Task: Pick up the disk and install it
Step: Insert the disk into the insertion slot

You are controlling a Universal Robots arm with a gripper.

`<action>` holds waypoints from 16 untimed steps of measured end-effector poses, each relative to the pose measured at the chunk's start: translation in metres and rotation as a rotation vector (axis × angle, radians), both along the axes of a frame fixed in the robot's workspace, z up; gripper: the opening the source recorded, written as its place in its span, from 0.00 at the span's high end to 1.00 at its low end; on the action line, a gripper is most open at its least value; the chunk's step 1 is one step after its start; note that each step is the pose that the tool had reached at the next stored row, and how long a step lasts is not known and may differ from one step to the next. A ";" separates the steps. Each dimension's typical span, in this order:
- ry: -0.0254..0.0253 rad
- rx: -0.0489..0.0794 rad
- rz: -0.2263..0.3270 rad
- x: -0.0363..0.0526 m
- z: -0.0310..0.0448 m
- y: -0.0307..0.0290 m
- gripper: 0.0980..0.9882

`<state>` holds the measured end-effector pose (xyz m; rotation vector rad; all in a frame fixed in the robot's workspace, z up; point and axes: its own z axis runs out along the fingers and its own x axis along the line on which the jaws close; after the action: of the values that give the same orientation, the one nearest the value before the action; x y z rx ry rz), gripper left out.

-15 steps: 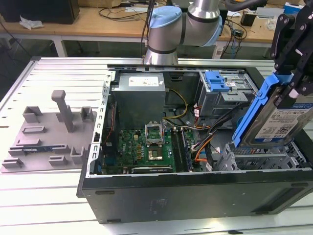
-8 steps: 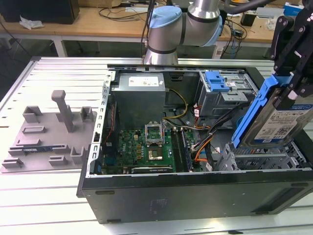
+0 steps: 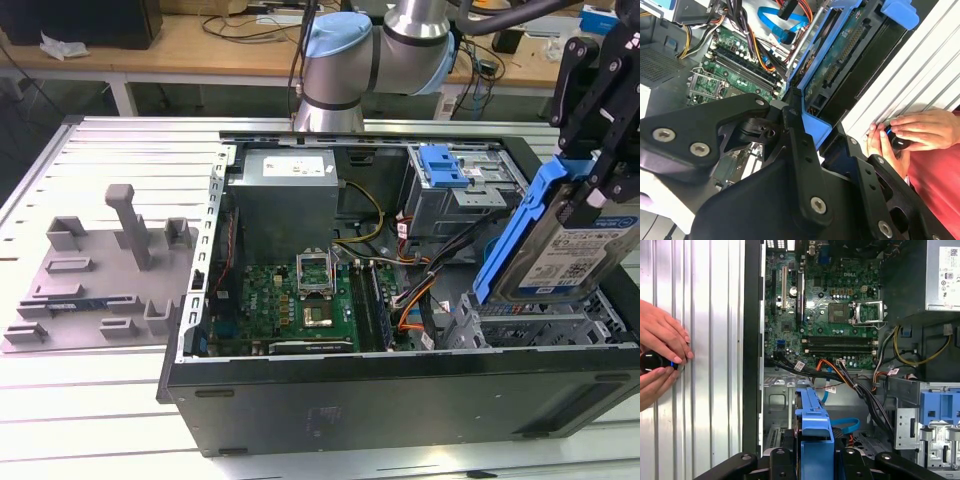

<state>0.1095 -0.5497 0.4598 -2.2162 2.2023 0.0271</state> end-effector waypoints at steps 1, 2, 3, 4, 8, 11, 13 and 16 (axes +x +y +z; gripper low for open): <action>0.0000 0.000 0.000 0.0000 -0.0004 -0.0001 0.70; 0.0000 0.000 0.000 0.0000 -0.0007 -0.0002 0.70; 0.0000 0.000 -0.001 0.0000 -0.0011 -0.0003 0.70; 0.0000 0.000 -0.001 0.0000 -0.0013 -0.0004 0.70; 0.0000 0.000 -0.002 0.0000 -0.0026 -0.0009 0.70; 0.0000 0.000 -0.002 0.0000 -0.0033 -0.0012 0.70; 0.0000 0.000 -0.003 0.0000 -0.0039 -0.0013 0.70; 0.0000 0.000 -0.007 0.0007 -0.0112 -0.0018 0.70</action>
<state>0.1102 -0.5515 0.4486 -2.2085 2.2100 0.0270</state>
